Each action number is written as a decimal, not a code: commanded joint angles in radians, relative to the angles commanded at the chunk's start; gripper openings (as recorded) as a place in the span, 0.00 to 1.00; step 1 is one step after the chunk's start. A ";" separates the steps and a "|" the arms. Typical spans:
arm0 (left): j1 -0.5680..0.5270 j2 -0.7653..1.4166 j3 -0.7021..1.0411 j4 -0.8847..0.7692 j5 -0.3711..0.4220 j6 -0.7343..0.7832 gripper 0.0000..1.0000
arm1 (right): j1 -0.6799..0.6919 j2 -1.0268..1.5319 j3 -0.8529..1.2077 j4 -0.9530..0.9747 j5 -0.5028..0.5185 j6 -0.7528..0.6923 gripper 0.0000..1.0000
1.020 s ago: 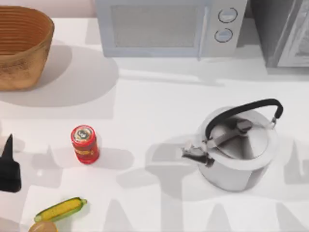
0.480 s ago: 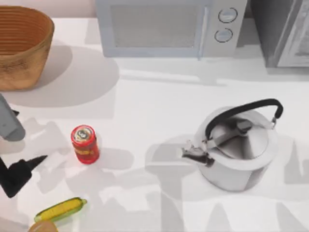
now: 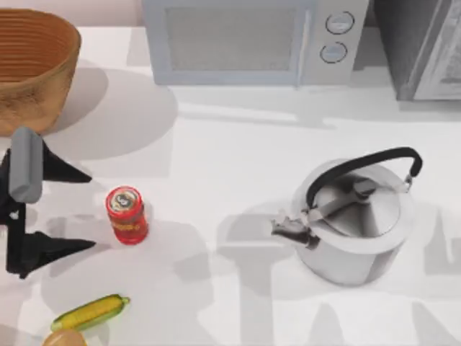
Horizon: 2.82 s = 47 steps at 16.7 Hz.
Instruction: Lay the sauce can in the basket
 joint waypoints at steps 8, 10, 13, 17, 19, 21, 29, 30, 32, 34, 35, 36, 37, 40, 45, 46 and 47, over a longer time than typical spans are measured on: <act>0.017 0.231 0.104 -0.094 0.151 0.200 1.00 | 0.000 0.000 0.000 0.000 0.000 0.000 1.00; 0.017 0.231 0.104 -0.094 0.151 0.200 1.00 | 0.000 0.000 0.000 0.000 0.000 0.000 1.00; 0.009 0.218 0.109 -0.084 0.150 0.185 1.00 | 0.000 0.000 0.000 0.000 0.000 0.000 1.00; -0.031 0.191 0.087 0.008 0.155 0.070 1.00 | 0.000 0.000 0.000 0.000 0.000 0.000 1.00; -0.064 0.179 0.067 0.084 0.158 -0.005 1.00 | 0.000 0.000 0.000 0.000 0.000 0.000 1.00; -0.097 0.173 0.042 0.172 0.158 -0.081 1.00 | 0.000 0.000 0.000 0.000 0.000 0.000 1.00; -0.185 0.223 -0.042 0.494 0.143 -0.290 1.00 | 0.000 0.000 0.000 0.000 0.000 0.000 1.00; -0.189 0.233 -0.047 0.518 0.142 -0.300 1.00 | 0.000 0.000 0.000 0.000 0.000 0.000 1.00; -0.194 0.245 -0.052 0.543 0.141 -0.309 1.00 | 0.000 0.000 0.000 0.000 0.000 0.000 1.00; -0.194 0.245 -0.052 0.543 0.141 -0.309 1.00 | 0.000 0.000 0.000 0.000 0.000 0.000 1.00; -0.194 0.245 -0.052 0.543 0.141 -0.309 1.00 | 0.000 0.000 0.000 0.000 0.000 0.000 1.00; -0.194 0.245 -0.052 0.543 0.141 -0.309 1.00 | 0.000 0.000 0.000 0.000 0.000 0.000 1.00; -0.194 0.245 -0.052 0.543 0.141 -0.309 0.92 | 0.000 0.000 0.000 0.000 0.000 0.000 1.00; -0.194 0.245 -0.052 0.543 0.141 -0.309 0.70 | 0.000 0.000 0.000 0.000 0.000 0.000 1.00; -0.194 0.245 -0.052 0.543 0.141 -0.309 0.32 | 0.000 0.000 0.000 0.000 0.000 0.000 1.00; -0.194 0.245 -0.052 0.543 0.141 -0.309 0.25 | 0.000 0.000 0.000 0.000 0.000 0.000 1.00; -0.194 0.245 -0.052 0.543 0.141 -0.309 0.17 | 0.000 0.000 0.000 0.000 0.000 0.000 1.00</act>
